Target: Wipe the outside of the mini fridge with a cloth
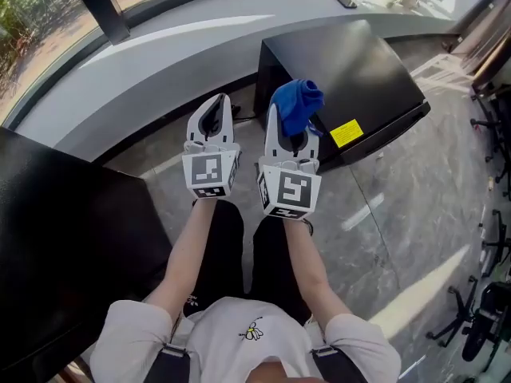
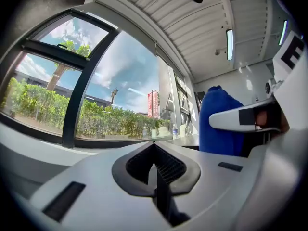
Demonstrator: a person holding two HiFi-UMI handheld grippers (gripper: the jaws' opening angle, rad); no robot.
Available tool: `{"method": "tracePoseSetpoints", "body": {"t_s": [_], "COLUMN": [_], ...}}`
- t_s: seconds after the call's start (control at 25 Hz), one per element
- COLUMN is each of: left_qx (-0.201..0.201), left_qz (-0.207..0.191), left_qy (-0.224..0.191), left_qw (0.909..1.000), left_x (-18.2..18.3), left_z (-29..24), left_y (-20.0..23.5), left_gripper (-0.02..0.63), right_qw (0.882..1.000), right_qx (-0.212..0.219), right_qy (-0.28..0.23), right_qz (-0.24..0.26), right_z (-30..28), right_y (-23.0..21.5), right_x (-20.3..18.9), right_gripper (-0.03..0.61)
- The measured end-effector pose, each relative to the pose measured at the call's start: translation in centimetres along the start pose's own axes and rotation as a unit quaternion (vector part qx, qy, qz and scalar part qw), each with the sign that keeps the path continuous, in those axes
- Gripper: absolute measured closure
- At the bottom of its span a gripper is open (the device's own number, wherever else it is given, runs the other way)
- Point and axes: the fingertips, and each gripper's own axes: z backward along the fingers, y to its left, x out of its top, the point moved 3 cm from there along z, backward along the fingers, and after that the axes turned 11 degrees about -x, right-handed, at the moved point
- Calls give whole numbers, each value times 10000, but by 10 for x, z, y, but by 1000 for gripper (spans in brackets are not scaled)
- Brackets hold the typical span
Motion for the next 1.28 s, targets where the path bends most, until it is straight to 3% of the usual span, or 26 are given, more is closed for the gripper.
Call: {"method": "tracePoseSetpoints", "body": {"t_s": [0.12,0.32,0.44,0.64,0.8,1.0,1.16,1.28], "left_qx": [-69,45,-30,-311,-341,-553,-317,-350], "left_qz": [43,393,618,231,584,747,1122,946], "left_qy": [-93,-41,-242,33,18,-89,-212,-126], "left_qw": [9999,9992,9978,9992,9977,9956,9929,9948], "left_x": [-34,-63,-69,-78,-87,-98,-109,-111], "left_z": [-5,-17,-25,-30,-29,-27,-28,-35], "left_y": [9,18,15,7,30,43,57,55], "left_gripper": [609,609,609,609,609,609,609,609], "right_qw": [10000,9997,9997,9995,9988,9977,9976,9967], "right_qx": [64,125,92,52,-101,-355,-517,-686], "right_qy": [-63,136,134,277,460,531,453,426], "right_qz": [-31,148,161,117,97,234,125,45], "right_z": [-15,-32,-41,-51,-69,-104,-132,-148], "right_y": [7,13,9,9,14,27,37,40], "right_x": [-38,-68,-73,-83,-108,-123,-123,-119], "right_gripper": [495,495,495,495,495,495,495,495]}}
